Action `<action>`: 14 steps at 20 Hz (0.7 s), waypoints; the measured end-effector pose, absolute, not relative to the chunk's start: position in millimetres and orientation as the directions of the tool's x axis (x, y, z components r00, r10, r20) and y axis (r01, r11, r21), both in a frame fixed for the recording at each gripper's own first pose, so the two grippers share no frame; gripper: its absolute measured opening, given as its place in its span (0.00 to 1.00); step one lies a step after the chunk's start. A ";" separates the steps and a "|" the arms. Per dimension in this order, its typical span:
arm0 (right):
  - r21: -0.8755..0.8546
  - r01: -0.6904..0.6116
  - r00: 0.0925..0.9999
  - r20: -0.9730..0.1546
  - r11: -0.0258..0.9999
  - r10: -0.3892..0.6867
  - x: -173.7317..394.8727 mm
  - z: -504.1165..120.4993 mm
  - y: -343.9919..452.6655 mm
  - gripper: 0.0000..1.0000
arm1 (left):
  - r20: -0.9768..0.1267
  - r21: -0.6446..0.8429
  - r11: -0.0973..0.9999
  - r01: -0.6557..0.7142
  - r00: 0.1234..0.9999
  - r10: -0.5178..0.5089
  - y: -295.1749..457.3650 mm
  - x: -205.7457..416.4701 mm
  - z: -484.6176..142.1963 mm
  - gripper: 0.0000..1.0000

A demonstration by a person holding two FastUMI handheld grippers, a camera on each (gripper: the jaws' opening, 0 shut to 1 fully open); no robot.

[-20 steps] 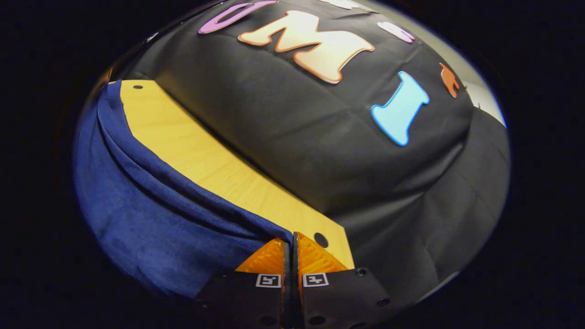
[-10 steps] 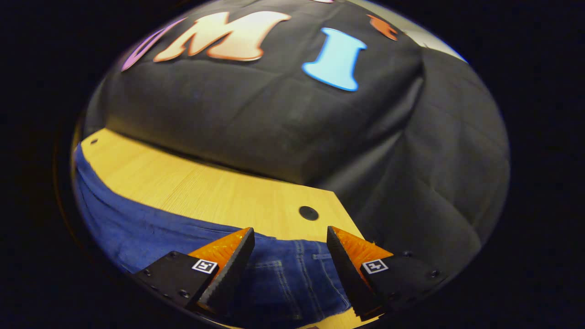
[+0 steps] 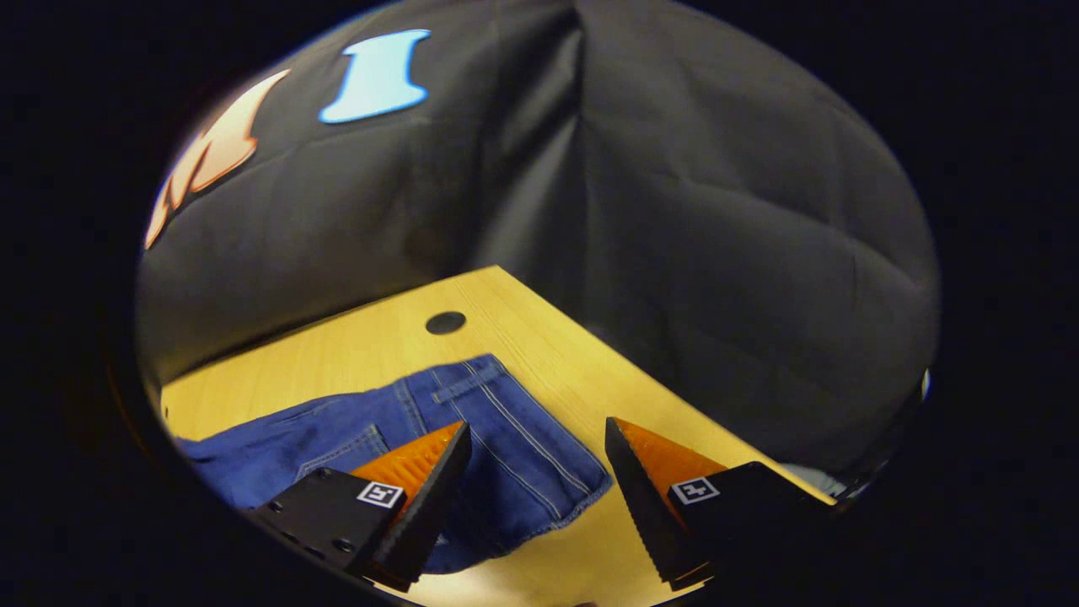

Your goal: Grasp the waist and the cuffs of the jeans and fold them to make the two legs overlap; first hold the waist and fold one-third of the jeans toward the cuffs, then hold the cuffs and fold the remaining one-third in the same direction to finish folding.

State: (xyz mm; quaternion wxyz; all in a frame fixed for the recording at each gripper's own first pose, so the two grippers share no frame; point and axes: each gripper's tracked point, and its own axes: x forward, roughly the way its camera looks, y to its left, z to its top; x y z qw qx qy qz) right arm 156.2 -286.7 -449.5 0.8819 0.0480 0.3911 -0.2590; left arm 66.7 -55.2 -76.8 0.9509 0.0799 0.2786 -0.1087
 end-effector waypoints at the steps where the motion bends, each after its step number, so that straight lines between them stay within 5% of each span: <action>1: -0.106 0.515 0.532 -0.738 0.851 -0.414 151.9 -465.9 -288.0 1.00 | -0.550 0.071 0.963 0.260 0.816 -0.180 -66.7 63.5 -72.9 0.94; 5: -0.006 0.547 0.526 -0.775 0.837 -0.350 145.5 -475.5 -282.3 1.00 | -0.567 0.070 0.963 0.260 0.804 -0.176 -85.5 58.2 -72.5 0.95; 10: 0.085 0.505 0.583 -0.767 0.859 -0.267 159.9 -470.7 -267.7 0.12 | -0.568 0.036 0.974 0.223 0.807 -0.164 -85.6 50.2 -69.1 0.95; 11: 0.097 0.498 0.594 -0.762 0.862 -0.257 162.1 -466.1 -268.5 0.05 | -0.567 0.021 0.977 0.212 0.808 -0.163 -82.5 48.9 -67.5 0.95; 14: 0.158 0.477 0.679 -0.691 0.864 -0.248 184.4 -425.4 -257.2 0.07 | -0.553 -0.003 0.984 0.179 0.820 -0.151 -61.7 46.5 -60.6 0.95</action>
